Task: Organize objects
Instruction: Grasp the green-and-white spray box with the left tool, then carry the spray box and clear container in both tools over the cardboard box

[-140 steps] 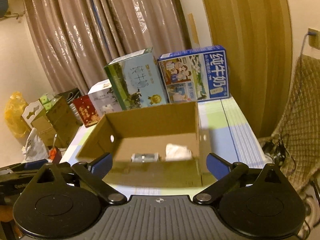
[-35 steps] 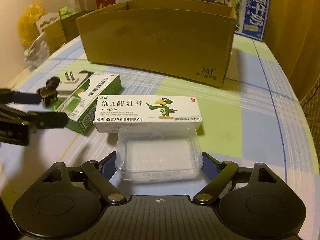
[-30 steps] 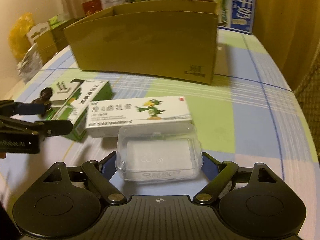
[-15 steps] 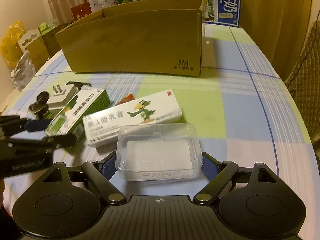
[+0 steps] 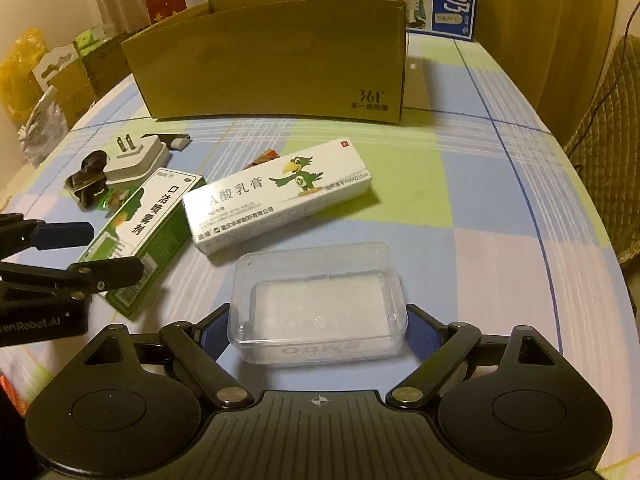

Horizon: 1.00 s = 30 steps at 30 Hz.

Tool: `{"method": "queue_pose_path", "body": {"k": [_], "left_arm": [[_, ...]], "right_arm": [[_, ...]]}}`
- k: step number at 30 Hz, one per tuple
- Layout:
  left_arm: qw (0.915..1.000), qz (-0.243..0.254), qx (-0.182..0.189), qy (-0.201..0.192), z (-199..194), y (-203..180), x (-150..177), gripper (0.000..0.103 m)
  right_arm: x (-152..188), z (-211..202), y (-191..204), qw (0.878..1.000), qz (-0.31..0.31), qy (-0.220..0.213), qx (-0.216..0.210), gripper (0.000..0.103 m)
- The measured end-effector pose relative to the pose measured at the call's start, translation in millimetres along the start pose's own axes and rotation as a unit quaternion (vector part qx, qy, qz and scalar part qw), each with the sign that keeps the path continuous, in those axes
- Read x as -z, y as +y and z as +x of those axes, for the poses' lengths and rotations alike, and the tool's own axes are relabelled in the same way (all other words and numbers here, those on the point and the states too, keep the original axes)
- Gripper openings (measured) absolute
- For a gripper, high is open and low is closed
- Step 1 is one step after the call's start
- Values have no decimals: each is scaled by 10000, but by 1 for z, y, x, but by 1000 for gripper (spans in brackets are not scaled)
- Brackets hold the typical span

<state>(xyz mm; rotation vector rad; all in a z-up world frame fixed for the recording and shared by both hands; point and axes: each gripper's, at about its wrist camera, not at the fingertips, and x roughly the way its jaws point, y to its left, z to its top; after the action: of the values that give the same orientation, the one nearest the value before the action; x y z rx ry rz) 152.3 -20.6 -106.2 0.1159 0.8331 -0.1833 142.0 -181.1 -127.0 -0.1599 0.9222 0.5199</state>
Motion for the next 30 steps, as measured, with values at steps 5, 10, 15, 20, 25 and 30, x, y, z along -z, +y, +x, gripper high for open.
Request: {"method": "queue_pose_path", "body": {"k": [5,10,15,20,25,30], "left_arm": [[10000,-3,6,3,7,0,-2,62],[10000,40,3,53,15,0,-4,62],[9999,86,38,65,22,-2,-7,53],[9999,110,23,94,23,-3,-6,51],[10000,-9,-17,73,16,-1,-4,50],[9999,-102,-33,-3,0,2,-8,50]], "right_arm": [[0,3,3,9999,-120,-17,76,86],[0,2,2,9999,-110,-41,105,84],[-2,2,0,9999,25,-62,109,84],[-2,1,3,9999,-21,-79,74,83],[-6,-5,1,9996,92,-235,104,83],[-10,-14,6,9992,122,-367,14,83]]}}
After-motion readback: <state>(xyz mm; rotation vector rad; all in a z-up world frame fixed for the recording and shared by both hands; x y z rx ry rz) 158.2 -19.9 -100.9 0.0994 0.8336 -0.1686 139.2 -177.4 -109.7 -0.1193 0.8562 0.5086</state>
